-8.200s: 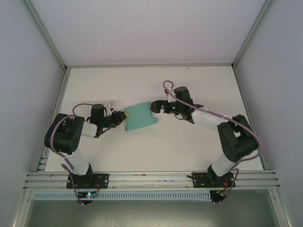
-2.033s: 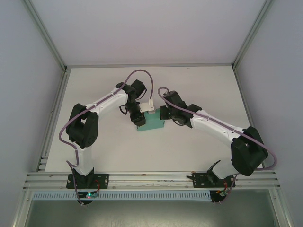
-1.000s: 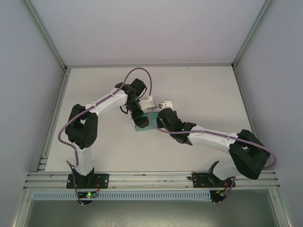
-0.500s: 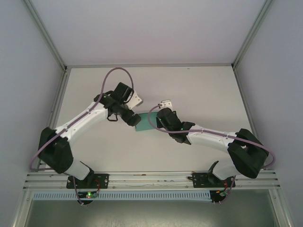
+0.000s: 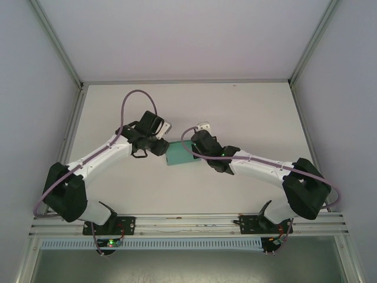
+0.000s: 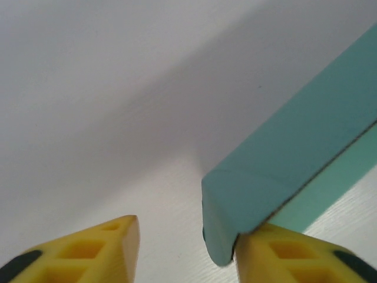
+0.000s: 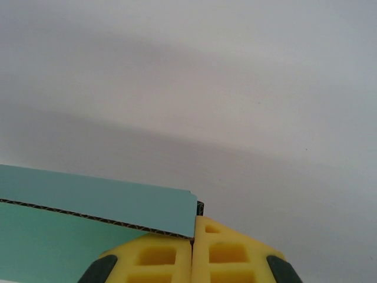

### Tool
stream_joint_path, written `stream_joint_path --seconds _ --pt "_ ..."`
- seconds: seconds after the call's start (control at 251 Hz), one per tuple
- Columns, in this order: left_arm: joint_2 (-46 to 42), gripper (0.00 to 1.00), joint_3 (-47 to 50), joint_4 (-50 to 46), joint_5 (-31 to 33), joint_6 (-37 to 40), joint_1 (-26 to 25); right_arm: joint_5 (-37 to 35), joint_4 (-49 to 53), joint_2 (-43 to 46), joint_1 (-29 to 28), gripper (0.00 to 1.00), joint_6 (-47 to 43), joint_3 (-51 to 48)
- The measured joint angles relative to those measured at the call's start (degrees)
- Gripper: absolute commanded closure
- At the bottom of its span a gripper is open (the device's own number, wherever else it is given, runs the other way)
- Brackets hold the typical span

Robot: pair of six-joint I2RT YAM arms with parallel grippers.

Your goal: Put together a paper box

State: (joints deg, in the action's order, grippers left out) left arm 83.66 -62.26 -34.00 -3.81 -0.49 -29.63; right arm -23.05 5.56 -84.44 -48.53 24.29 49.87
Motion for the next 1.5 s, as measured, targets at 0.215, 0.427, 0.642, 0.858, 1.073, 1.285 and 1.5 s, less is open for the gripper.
stream_joint_path --seconds 0.215,0.427,0.642,0.858,1.073,1.285,1.5 --pt "1.33 0.91 -1.79 0.07 -1.09 -3.56 -0.04 -0.22 0.46 -0.04 -0.09 1.00 1.09 0.15" --pt "3.02 1.00 -4.85 -1.88 -2.40 -11.32 -0.02 -4.46 1.51 -0.35 -1.86 1.00 2.51 0.15" --pt "4.70 1.00 -8.41 -8.61 -3.54 -19.02 -0.02 -11.80 1.84 -1.57 -5.95 1.00 2.82 0.00" --pt "4.83 1.00 -9.55 -13.40 -7.85 -25.11 0.07 -15.96 0.00 -1.64 -8.00 1.00 2.91 -1.66" --pt "4.70 1.00 -8.07 -11.56 -7.89 -32.52 0.07 -17.31 -0.37 -1.66 -9.03 1.00 3.96 -2.08" --pt "2.75 1.00 -3.69 -4.92 -4.52 -36.02 -1.14 -18.88 -0.66 -1.88 -9.77 1.00 4.63 -2.54" --pt "-0.50 1.00 2.69 2.12 2.78 -35.67 -5.27 -19.85 -2.67 -1.86 -9.88 1.00 5.92 -3.85"
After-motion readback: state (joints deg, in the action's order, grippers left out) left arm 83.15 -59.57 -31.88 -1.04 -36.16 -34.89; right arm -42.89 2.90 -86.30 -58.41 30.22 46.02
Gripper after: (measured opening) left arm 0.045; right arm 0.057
